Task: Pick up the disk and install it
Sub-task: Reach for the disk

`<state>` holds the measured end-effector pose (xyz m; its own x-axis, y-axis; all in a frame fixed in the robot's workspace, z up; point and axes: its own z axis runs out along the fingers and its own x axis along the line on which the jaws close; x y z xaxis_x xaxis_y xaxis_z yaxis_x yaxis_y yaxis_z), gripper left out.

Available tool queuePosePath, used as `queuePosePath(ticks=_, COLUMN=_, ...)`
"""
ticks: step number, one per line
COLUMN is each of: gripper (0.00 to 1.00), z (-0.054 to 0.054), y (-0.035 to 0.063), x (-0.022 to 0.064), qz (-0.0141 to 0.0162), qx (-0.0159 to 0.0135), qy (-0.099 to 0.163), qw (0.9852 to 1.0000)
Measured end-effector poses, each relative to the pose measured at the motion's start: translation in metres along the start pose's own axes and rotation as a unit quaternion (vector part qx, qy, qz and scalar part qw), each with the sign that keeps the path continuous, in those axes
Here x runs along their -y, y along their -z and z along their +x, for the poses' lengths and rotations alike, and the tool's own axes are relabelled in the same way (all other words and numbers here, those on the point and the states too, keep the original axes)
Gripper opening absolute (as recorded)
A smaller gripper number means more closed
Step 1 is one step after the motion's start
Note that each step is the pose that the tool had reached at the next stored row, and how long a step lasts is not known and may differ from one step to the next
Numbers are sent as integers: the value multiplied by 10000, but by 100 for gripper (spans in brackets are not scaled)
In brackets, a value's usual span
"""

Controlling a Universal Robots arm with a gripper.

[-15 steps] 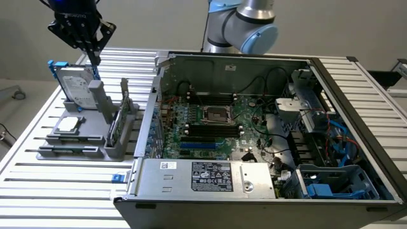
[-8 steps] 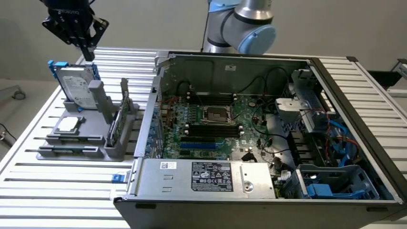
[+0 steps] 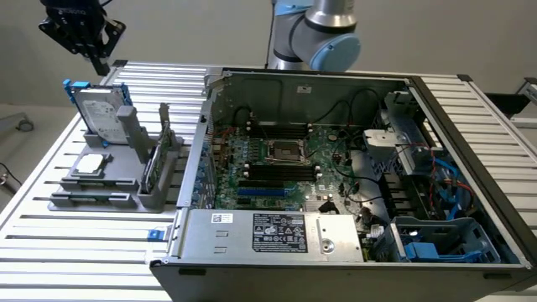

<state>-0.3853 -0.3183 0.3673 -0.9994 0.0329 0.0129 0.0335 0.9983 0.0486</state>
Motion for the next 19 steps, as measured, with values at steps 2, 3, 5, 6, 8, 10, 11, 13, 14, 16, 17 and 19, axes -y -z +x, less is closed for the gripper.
queuePosePath(ticks=2, gripper=11, z=86, y=-5, x=-34, qz=0, qx=0, qy=0, qw=10000)
queuePosePath(ticks=3, gripper=11, z=128, y=-7, x=-51, qz=0, qx=0, qy=0, qw=10000)
queuePosePath(ticks=5, gripper=11, z=214, y=-12, x=-84, qz=0, qx=0, qy=0, qw=10000)
queuePosePath(ticks=6, gripper=11, z=259, y=-15, x=-103, qz=0, qx=0, qy=0, qw=10000)
queuePosePath(ticks=8, gripper=11, z=339, y=-20, x=-135, qz=0, qx=0, qy=1, qw=10000)
queuePosePath(ticks=10, gripper=11, z=412, y=-24, x=-165, qz=0, qx=0, qy=3, qw=10000)
queuePosePath(ticks=11, gripper=11, z=444, y=-26, x=-180, qz=0, qx=0, qy=5, qw=10000)
queuePosePath(ticks=13, gripper=11, z=503, y=-29, x=-207, qz=0, qx=0, qy=14, qw=10000)
queuePosePath(ticks=14, gripper=11, z=541, y=-31, x=-221, qz=0, qx=-1, qy=16, qw=10000)
queuePosePath(ticks=16, gripper=11, z=632, y=-37, x=-248, qz=0, qx=2, qy=15, qw=10000)
queuePosePath(ticks=17, gripper=11, z=659, y=-38, x=-249, qz=0, qx=10, qy=16, qw=10000)
queuePosePath(ticks=19, gripper=11, z=659, y=-39, x=-249, qz=0, qx=11, qy=16, qw=10000)
